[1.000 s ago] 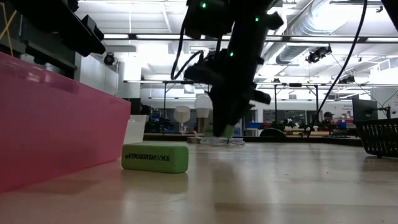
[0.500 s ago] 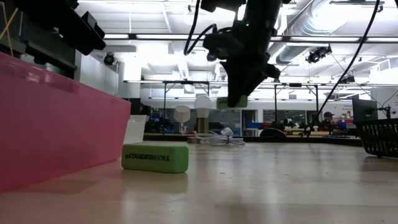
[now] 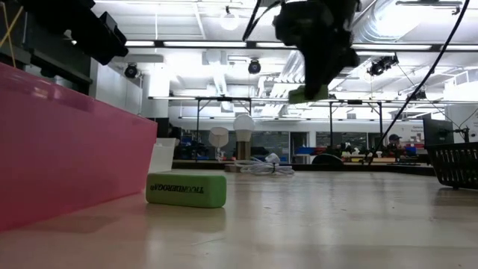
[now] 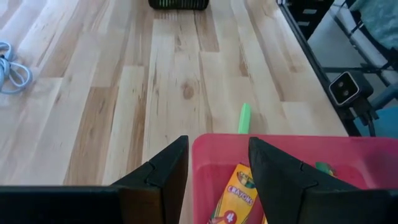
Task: Pick & Place School Supplies
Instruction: Put the green eraser into the black bin
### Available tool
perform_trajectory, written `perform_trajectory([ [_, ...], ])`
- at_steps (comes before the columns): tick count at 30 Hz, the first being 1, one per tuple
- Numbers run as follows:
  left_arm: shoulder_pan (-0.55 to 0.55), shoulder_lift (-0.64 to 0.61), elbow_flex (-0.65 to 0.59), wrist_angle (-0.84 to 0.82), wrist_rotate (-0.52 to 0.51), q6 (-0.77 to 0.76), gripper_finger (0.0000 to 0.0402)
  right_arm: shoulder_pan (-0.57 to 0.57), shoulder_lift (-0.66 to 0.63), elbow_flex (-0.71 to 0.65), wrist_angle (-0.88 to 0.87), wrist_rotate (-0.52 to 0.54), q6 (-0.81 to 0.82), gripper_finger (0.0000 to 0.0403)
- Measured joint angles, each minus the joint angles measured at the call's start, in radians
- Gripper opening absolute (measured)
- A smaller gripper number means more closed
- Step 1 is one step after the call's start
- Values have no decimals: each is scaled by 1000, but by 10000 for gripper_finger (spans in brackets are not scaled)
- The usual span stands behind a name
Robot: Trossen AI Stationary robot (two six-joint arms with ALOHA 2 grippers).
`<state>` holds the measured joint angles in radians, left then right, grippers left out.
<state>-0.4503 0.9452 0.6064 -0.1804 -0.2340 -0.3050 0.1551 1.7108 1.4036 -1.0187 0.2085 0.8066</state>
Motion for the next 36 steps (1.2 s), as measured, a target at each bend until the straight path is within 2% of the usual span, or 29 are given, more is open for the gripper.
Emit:
perform_trajectory([
  [11,0,0,0,6,0,-3,161,83,-70,-6,-144,60,29,32],
  [16,0,0,0,30,-1,-3,161,117,-167,-143,-106,53,87,32],
  [27,0,0,-1,86,-4,-2,161,256,-486,-539,33,50,405,33],
  [32,1,0,-1,90,-5,-2,161,355,-569,-635,59,51,554,33],
  [36,1,0,-1,92,-5,-2,161,444,-577,-660,51,50,639,33],
])
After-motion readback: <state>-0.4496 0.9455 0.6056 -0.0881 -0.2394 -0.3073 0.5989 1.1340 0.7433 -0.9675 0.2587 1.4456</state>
